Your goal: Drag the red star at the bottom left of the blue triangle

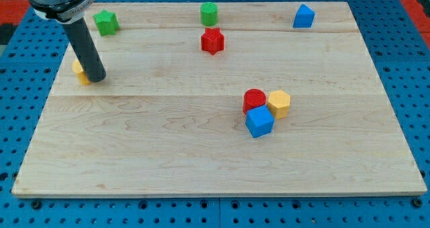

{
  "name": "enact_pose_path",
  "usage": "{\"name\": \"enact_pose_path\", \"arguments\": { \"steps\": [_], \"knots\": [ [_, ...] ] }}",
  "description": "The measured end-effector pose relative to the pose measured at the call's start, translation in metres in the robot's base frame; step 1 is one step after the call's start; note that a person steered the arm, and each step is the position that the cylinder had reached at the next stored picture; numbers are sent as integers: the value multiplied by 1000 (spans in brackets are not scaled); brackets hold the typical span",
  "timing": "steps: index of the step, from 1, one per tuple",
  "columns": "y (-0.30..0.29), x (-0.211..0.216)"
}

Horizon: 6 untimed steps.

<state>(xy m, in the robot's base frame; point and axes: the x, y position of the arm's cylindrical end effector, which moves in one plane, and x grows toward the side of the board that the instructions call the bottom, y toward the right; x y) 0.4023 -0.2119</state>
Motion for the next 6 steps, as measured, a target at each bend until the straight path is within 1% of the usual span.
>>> {"name": "enact_pose_path", "arguments": {
  "steps": [2, 3, 6],
  "knots": [
    [10, 4],
    [71, 25],
    [79, 31]
  ]
}}
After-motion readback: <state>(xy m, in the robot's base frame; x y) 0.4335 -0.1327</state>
